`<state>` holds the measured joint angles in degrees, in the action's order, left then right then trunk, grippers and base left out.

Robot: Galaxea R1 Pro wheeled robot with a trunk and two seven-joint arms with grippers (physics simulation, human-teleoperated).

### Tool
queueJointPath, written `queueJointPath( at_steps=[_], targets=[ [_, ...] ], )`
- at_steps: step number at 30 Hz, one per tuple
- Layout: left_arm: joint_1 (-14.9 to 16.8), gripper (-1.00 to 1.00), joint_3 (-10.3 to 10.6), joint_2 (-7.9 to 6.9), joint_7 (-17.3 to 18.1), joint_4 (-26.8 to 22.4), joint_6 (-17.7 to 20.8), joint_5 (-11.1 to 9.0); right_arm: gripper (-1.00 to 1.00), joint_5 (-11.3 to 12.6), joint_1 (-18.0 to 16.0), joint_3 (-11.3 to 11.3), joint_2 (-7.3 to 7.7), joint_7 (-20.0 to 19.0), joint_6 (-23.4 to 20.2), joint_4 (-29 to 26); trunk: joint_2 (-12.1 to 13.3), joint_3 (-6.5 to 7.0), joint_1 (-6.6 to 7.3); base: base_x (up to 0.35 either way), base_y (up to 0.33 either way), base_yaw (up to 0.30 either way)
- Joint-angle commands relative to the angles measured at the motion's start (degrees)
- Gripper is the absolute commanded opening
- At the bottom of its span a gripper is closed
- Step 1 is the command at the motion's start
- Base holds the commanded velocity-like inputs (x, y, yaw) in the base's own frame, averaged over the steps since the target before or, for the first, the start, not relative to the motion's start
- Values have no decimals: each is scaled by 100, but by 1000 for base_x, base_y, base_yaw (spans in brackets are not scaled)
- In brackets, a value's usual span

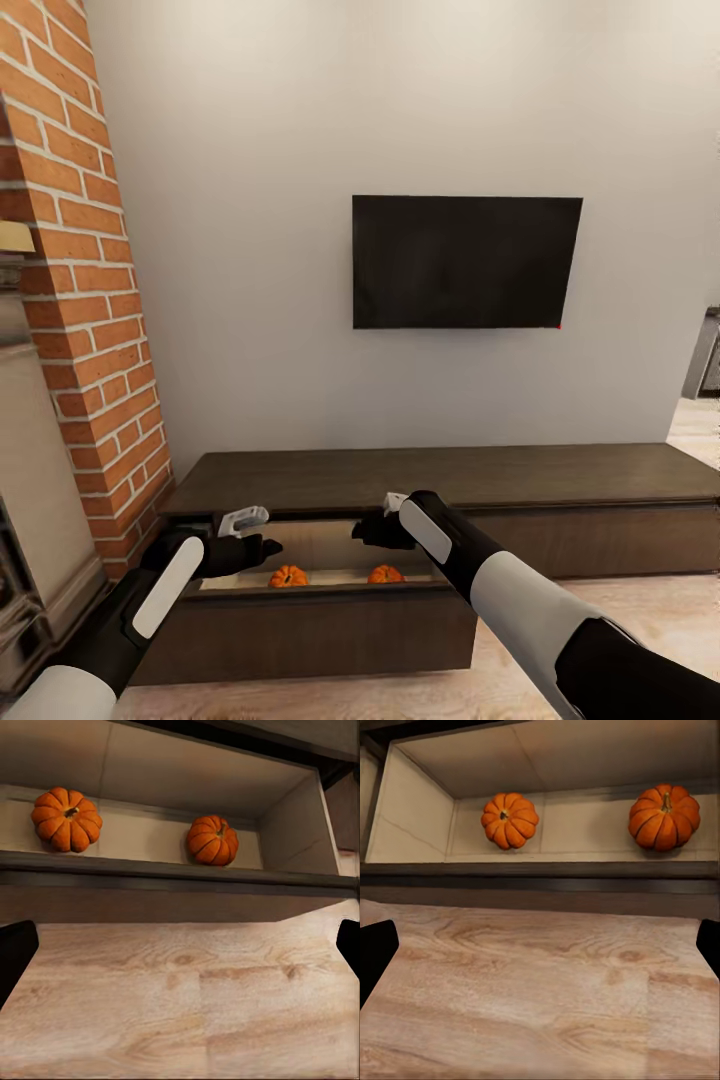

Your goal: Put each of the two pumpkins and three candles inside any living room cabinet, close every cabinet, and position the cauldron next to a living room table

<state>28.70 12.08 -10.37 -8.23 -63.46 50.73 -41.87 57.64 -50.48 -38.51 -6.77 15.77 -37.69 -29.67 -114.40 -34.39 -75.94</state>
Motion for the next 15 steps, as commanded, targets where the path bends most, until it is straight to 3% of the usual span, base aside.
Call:
queueJointPath(
  at_steps=[1, 15],
  targets=[
    [4, 100, 18, -4, -60, -7, 1, -56, 100, 55, -6, -35, 6, 52, 21, -6, 38, 12, 27, -336, 0, 0],
    [-66, 100, 47, -11, -106, 31, -75, 10, 100, -2, -6, -69, 18, 31, 411, -22, 599, 263, 334, -337, 0, 0]
  ],
)
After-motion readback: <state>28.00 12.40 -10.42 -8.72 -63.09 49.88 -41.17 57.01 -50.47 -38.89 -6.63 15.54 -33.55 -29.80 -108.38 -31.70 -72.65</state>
